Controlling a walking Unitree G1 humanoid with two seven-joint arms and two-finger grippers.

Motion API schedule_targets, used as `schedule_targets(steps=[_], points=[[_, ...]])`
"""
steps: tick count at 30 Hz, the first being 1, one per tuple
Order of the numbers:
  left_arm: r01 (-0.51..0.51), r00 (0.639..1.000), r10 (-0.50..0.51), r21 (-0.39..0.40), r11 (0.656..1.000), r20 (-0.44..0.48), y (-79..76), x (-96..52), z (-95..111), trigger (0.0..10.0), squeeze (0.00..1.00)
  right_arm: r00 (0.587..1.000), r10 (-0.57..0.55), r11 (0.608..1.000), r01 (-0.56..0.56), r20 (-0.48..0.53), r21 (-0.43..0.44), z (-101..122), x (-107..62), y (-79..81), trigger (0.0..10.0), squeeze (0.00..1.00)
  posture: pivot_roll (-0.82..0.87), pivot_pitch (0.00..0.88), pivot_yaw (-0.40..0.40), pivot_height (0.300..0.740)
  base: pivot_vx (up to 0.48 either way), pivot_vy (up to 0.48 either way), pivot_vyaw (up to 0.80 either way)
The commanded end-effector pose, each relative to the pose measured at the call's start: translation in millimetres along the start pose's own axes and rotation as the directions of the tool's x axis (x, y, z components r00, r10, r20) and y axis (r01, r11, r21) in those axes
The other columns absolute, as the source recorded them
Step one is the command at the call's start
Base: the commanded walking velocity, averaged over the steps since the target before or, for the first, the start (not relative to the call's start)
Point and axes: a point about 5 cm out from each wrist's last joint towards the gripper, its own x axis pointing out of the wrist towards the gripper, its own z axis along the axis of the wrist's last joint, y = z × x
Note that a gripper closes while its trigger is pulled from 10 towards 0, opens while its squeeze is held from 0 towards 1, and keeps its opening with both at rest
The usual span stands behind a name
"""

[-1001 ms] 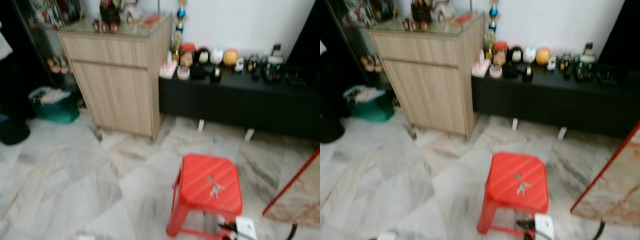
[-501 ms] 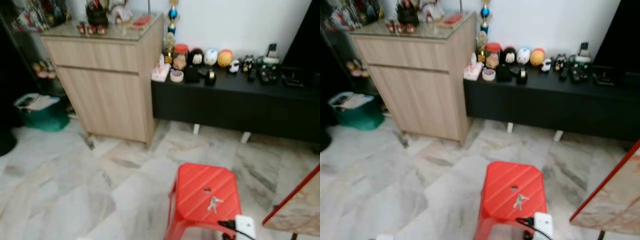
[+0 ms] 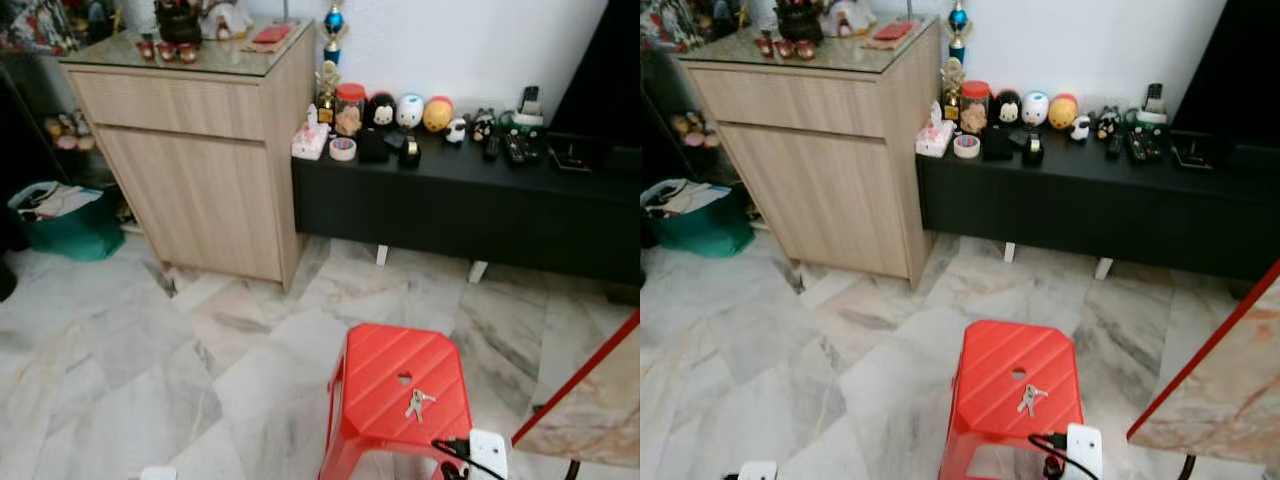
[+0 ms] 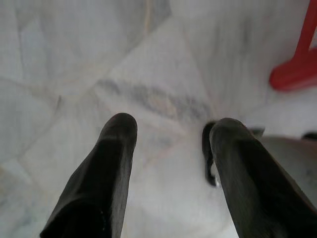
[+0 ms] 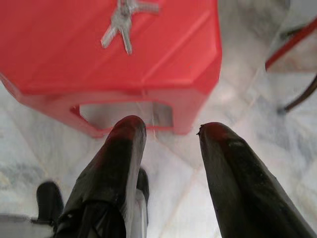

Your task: Hang keys on a hook

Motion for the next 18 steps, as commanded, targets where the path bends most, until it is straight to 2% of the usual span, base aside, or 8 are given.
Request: schedule_targets(steps=[1, 4, 5, 6, 7, 8, 12, 18], points=[[-0.001, 0.965, 0.004, -0.009, 1.000, 0.261, 3.2, 8.2, 59, 10.0, 0.00, 0.998, -0.007, 1.000, 0.007, 0.058, 0.000, 5, -0.6, -3.6, 10.0, 0.00, 0.08, 0.000, -0.056, 0.722, 0.000, 0.000, 0.00], [-0.030, 0.831, 0.000, 0.045, 0.999, 0.556, 8.7, 1.0, 123, 10.0, 0.00, 0.990, -0.042, 0.999, 0.040, 0.134, 0.017, 11, -1.9, -6.3, 10.0, 0.00, 0.08, 0.000, -0.056, 0.722, 0.000, 0.000, 0.00], [-0.030, 0.831, 0.000, 0.045, 0.999, 0.556, 8.7, 1.0, 123, 10.0, 0.00, 0.990, -0.042, 0.999, 0.040, 0.134, 0.017, 11, -1.9, -6.3, 10.0, 0.00, 0.08, 0.000, -0.056, 0.722, 0.000, 0.000, 0.00], [-0.022, 0.806, -0.013, 0.052, 0.998, 0.592, 6.0, -1.6, 130, 10.0, 0.00, 0.989, -0.033, 0.999, 0.031, 0.144, 0.017, 12, -2.0, -6.0, 10.0, 0.00, 0.07, 0.000, -0.053, 0.722, 0.000, 0.000, 0.00], [-0.013, 0.789, -0.025, 0.057, 0.998, 0.614, 4.3, -3.4, 135, 10.0, 0.00, 0.975, -0.022, 1.000, 0.023, 0.221, -0.003, 37, 1.3, -8.2, 10.0, 0.00, 0.07, 0.000, -0.053, 0.722, 0.000, 0.000, 0.00], [0.005, 0.760, -0.038, 0.052, 0.999, 0.649, 3.2, -6.8, 143, 10.0, 0.00, 0.924, 0.006, 1.000, 0.003, 0.383, -0.023, 90, 2.9, -9.7, 10.0, 0.00, 0.07, 0.000, -0.053, 0.722, 0.000, 0.000, 0.00], [0.022, 0.728, -0.040, 0.035, 0.999, 0.685, 3.1, -11.6, 149, 10.0, 0.00, 0.902, 0.016, 1.000, -0.007, 0.432, -0.021, 99, 1.3, -6.5, 10.0, 0.00, 0.08, 0.000, -0.055, 0.722, 0.000, 0.000, 0.00], [0.036, 0.665, -0.064, 0.054, 0.998, 0.744, 0.2, -30.0, 141, 10.0, 0.00, 0.826, 0.039, 0.999, -0.036, 0.562, -0.015, 100, -9.7, 1.9, 10.0, 0.00, 0.10, 0.000, -0.065, 0.722, 0.000, 0.000, 0.00]])
